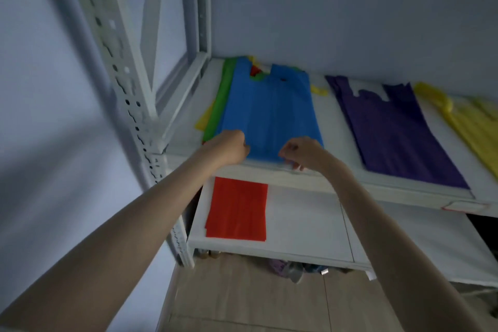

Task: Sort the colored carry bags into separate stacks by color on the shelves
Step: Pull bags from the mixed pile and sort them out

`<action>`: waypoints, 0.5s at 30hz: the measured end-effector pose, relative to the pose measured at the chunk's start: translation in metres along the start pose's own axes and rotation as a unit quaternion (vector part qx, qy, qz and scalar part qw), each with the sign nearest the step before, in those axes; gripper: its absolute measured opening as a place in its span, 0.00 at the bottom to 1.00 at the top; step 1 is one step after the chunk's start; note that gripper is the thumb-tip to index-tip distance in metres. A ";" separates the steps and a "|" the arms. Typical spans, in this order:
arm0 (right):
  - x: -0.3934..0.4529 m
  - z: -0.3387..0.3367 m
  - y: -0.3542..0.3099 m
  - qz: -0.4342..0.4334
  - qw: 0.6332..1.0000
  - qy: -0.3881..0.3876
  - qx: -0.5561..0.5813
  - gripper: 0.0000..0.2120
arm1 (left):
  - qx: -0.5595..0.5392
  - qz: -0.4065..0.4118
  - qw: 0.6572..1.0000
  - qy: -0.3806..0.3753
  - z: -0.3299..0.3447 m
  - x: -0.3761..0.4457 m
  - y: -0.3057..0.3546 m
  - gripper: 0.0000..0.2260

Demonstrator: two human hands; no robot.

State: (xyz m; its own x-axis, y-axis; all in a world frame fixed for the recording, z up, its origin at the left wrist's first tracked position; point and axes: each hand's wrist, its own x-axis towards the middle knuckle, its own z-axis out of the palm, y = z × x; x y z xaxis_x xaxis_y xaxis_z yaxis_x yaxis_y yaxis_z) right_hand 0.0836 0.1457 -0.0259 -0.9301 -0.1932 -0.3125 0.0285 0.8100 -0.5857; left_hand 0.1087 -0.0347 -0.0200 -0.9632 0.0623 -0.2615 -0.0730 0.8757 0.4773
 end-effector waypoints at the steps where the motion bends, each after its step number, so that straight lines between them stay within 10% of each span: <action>1: 0.010 -0.011 -0.002 0.003 1.000 0.025 0.010 0.07 | -0.004 0.000 1.000 0.019 -0.010 0.008 0.002 0.17; 7: 0.079 -0.059 0.008 0.036 0.988 0.152 -0.005 0.06 | 0.062 -0.055 0.995 0.052 -0.028 0.064 0.001 0.14; 15: 0.151 -0.085 0.038 0.135 0.983 0.115 -0.035 0.20 | 0.128 -0.115 0.983 0.069 -0.020 0.131 0.000 0.20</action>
State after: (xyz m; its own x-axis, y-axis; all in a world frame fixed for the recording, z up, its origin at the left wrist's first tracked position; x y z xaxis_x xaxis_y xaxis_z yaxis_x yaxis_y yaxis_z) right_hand -0.0870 0.1947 -0.0322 -0.9504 0.1592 -0.2672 0.2689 0.8523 -0.4487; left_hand -0.0227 -0.0358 -0.0378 -0.9561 -0.2015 -0.2129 -0.2424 0.9519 0.1874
